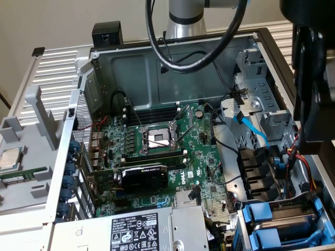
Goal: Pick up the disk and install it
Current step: 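Insert the first disk wire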
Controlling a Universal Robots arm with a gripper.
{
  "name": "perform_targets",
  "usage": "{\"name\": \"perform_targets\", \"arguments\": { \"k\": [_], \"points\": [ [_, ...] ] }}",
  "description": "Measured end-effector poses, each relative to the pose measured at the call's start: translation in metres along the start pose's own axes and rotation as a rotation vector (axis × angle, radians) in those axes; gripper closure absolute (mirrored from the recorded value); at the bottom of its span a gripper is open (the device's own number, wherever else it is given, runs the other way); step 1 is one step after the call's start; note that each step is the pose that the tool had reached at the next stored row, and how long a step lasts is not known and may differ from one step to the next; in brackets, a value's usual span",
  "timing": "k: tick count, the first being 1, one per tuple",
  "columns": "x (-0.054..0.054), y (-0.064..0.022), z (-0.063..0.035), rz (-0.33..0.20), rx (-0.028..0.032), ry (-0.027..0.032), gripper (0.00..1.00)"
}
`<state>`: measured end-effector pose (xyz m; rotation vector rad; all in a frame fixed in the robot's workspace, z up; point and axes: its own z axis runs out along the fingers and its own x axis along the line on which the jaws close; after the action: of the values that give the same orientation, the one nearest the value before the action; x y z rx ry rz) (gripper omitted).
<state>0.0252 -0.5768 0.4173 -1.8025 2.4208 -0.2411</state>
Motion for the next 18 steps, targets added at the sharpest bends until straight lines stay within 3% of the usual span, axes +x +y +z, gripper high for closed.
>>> {"name": "perform_targets", "arguments": {
  "k": [2, 3, 4, 5, 10, 18],
  "points": [
    [0.0, 0.0002, 0.0, -0.014, -0.0176, 0.0029, 0.51],
    [0.0, 0.0002, 0.0001, -0.019, -0.0345, 0.0068, 0.51],
    [0.0001, 0.0002, 0.0, -0.023, -0.0474, 0.0076, 0.51],
    [0.0001, 0.0001, 0.0, -0.026, -0.0528, 0.0037, 0.51],
    [0.0, -0.0001, 0.0, -0.03, -0.0543, 0.0012, 0.51],
    [-0.0024, -0.0083, 0.0017, -0.07, -0.0763, -0.0023, 0.51]
  ]
}}
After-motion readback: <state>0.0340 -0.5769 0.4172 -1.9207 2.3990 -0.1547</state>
